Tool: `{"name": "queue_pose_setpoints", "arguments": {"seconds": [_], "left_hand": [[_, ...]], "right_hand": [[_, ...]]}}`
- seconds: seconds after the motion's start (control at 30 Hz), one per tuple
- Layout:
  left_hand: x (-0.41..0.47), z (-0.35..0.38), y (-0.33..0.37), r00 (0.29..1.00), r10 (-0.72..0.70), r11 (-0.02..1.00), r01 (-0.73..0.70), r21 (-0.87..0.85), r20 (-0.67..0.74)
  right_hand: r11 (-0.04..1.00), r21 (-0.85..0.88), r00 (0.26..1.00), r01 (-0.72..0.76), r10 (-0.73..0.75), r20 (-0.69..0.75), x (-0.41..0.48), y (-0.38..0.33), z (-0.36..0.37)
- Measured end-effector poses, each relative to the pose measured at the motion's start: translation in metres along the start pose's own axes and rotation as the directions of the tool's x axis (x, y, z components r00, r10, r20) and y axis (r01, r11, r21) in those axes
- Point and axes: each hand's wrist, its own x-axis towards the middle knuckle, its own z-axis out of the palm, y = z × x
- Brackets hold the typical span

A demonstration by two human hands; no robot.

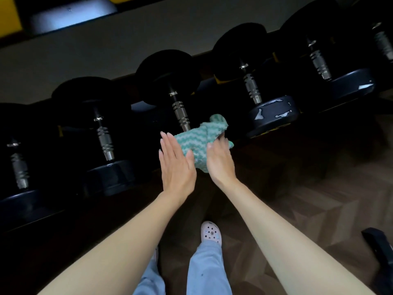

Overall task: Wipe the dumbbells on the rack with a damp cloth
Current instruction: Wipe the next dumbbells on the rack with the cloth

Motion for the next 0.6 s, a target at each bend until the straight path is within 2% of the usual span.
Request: {"name": "queue_pose_setpoints", "arguments": {"seconds": [0.1,0.17,0.3,0.4,0.5,0.6], "left_hand": [[-0.004,0.002,0.000,0.999,-0.042,0.997,0.043,-0.060,0.022],[-0.001,0.004,0.003,0.998,-0.060,0.994,0.063,-0.093,0.031],[0.020,-0.002,0.008,0.987,-0.163,0.966,0.161,-0.203,0.009],[0.037,-0.009,0.002,0.991,-0.132,0.981,0.134,-0.137,0.029],[0.044,-0.013,-0.004,0.998,-0.034,0.998,0.036,-0.042,0.047],[0.043,-0.010,0.002,0.999,0.043,0.996,-0.041,0.073,-0.026]], "right_hand": [[0.998,-0.006,0.998,0.065,-0.065,0.002,-0.009,-0.014,0.016],[0.999,-0.044,0.999,0.032,-0.031,0.020,-0.004,-0.016,0.020],[0.997,-0.060,0.988,-0.044,0.053,0.144,0.040,-0.008,0.001],[0.974,0.170,0.950,-0.147,0.092,0.298,0.068,-0.006,-0.025],[0.914,0.368,0.947,-0.169,0.048,0.316,0.075,-0.002,-0.038],[0.836,0.486,0.946,-0.254,0.111,0.303,0.078,0.007,-0.033]]}}
